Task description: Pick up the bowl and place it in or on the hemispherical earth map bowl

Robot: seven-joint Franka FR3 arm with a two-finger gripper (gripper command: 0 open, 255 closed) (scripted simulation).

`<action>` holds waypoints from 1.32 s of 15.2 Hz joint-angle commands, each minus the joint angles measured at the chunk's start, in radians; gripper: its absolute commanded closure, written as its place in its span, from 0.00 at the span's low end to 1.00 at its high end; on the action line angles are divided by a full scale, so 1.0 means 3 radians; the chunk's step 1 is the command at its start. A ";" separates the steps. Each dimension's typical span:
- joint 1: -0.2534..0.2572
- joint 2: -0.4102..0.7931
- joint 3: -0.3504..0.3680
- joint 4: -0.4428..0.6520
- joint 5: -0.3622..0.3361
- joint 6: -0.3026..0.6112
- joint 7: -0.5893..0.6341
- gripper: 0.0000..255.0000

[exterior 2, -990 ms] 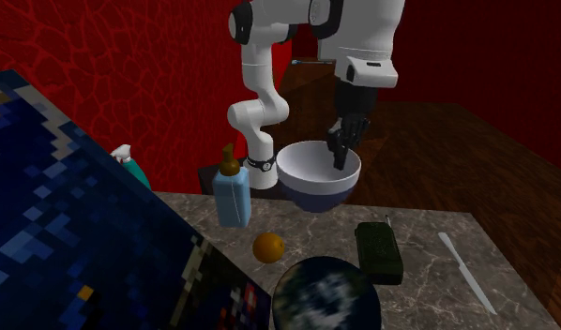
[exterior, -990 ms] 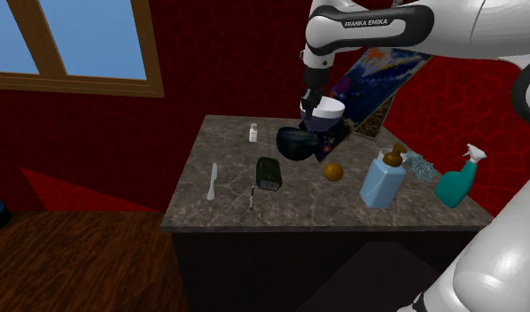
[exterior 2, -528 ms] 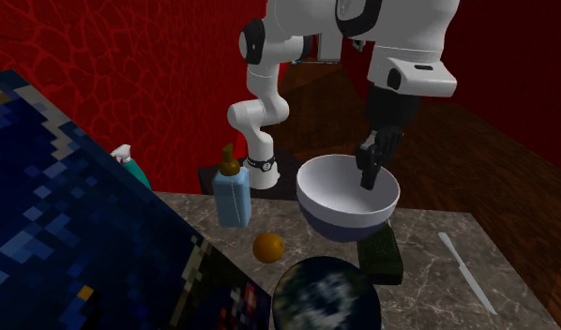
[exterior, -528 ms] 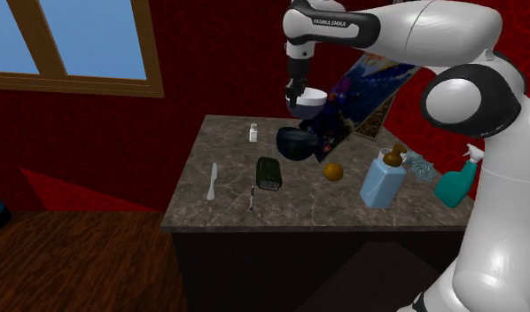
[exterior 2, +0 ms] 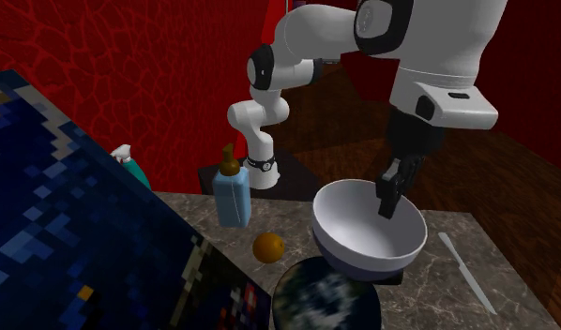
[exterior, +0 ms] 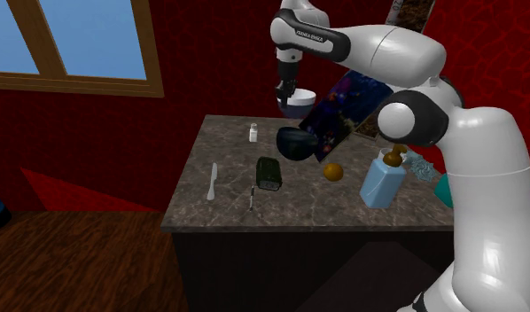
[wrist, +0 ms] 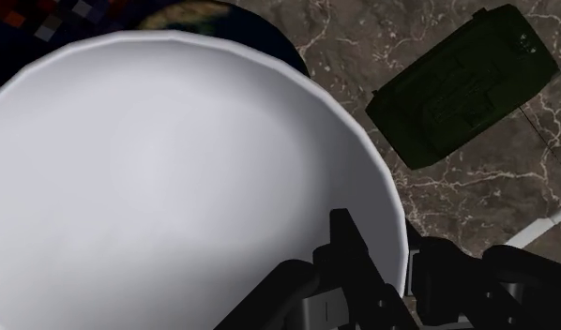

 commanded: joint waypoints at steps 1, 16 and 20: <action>-0.0001 -0.0096 0.0001 -0.0247 -0.0001 0.0155 0.0010 1.00; -0.0005 -0.0306 0.0004 -0.1123 -0.0007 0.0819 0.0055 1.00; -0.0004 -0.0306 0.0004 -0.1123 -0.0007 0.0819 0.0055 1.00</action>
